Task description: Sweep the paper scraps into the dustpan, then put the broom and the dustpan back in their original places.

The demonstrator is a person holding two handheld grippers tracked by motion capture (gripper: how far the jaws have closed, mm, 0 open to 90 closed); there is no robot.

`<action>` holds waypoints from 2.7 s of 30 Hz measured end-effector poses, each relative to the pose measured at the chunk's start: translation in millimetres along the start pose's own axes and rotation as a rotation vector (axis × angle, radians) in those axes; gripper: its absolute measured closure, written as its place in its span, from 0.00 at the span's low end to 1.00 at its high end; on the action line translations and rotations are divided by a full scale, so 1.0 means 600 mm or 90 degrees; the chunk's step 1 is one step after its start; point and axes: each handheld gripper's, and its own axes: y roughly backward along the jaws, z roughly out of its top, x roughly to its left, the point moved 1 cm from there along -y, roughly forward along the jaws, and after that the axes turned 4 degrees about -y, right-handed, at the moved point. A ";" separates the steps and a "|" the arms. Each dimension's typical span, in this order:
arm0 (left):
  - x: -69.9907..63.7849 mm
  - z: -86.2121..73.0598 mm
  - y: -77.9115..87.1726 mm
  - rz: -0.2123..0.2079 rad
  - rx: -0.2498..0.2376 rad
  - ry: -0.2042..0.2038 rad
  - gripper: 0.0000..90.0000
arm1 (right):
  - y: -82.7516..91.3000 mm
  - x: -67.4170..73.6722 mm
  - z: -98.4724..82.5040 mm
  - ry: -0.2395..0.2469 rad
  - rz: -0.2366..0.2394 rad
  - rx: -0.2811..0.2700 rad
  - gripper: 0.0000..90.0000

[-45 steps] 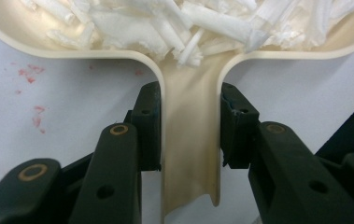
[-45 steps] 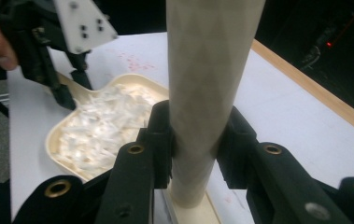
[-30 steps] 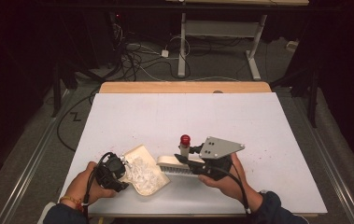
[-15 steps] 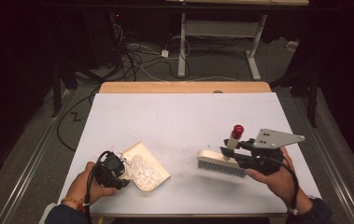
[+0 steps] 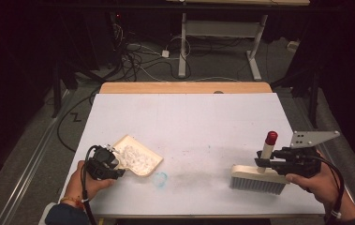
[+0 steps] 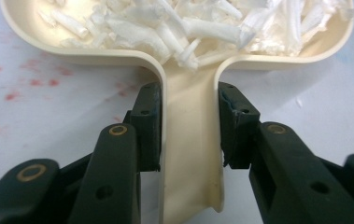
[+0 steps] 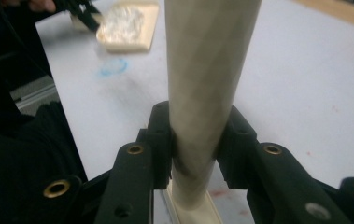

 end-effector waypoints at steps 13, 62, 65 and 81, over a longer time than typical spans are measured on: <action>0.020 -0.005 -0.027 0.005 -0.058 0.117 0.57 | -0.072 -0.085 0.021 -0.084 -0.061 0.003 0.71; -0.115 -0.023 -0.033 0.108 -0.275 -0.184 0.21 | -0.152 -0.096 0.058 -0.009 -0.312 -0.113 0.33; -0.116 -0.022 -0.033 0.112 -0.282 -0.189 0.21 | -0.146 -0.083 0.055 0.017 -0.319 -0.129 0.30; -0.117 -0.021 -0.033 0.130 -0.284 -0.214 0.21 | -0.119 -0.032 0.031 0.054 -0.326 -0.178 0.21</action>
